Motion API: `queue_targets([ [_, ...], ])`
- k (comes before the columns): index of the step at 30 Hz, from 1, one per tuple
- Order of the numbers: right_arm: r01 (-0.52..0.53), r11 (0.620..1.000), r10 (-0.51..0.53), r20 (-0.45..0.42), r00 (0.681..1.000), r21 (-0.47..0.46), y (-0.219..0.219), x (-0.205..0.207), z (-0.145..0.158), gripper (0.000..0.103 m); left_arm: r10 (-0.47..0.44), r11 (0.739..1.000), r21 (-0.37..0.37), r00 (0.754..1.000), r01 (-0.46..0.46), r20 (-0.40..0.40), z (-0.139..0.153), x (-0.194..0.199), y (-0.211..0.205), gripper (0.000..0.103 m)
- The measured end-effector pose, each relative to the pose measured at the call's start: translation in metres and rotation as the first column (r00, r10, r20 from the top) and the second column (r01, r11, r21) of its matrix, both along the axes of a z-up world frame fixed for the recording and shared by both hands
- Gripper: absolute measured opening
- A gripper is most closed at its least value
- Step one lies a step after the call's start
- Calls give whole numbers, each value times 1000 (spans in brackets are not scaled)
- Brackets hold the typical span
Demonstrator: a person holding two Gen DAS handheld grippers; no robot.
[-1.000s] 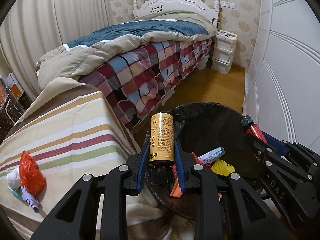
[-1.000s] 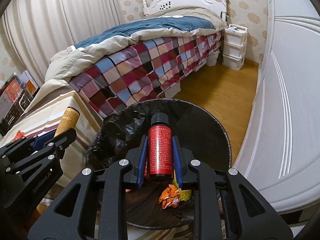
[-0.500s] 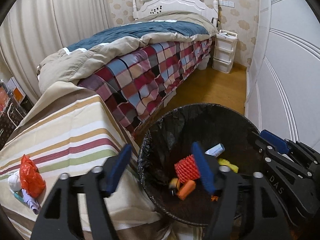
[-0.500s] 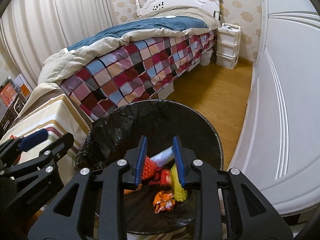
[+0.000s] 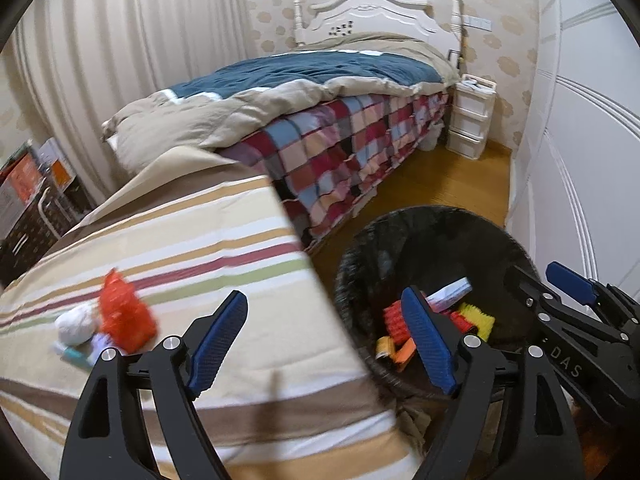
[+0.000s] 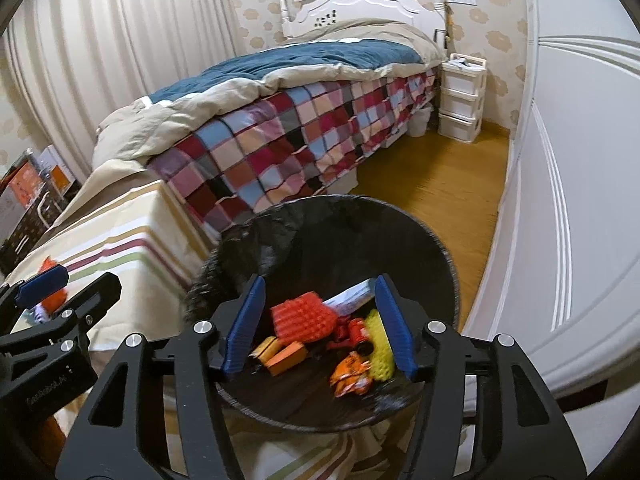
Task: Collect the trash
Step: 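Move both open tools back over the bed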
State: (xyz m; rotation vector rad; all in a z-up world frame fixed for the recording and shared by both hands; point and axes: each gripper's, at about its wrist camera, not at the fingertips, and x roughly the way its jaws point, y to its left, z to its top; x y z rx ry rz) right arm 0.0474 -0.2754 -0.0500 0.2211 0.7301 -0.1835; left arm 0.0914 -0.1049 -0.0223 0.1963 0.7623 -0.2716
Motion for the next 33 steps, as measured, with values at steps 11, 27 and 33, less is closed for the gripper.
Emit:
queue_targets([
  [11, -123, 992, 123, 2, 992, 10, 68, -5, 8, 59, 149, 989, -9, 989, -149, -23, 1, -12, 78, 79],
  [27, -302, 953, 301, -59, 952, -17, 166, 17, -1, 66, 385, 922, -7, 920, -387, -65, -9, 8, 179, 79],
  [33, -333, 942, 330, -81, 940, -27, 187, 32, -3, 68, 418, 907, -12, 903, -421, -99, -15, 25, 198, 79],
])
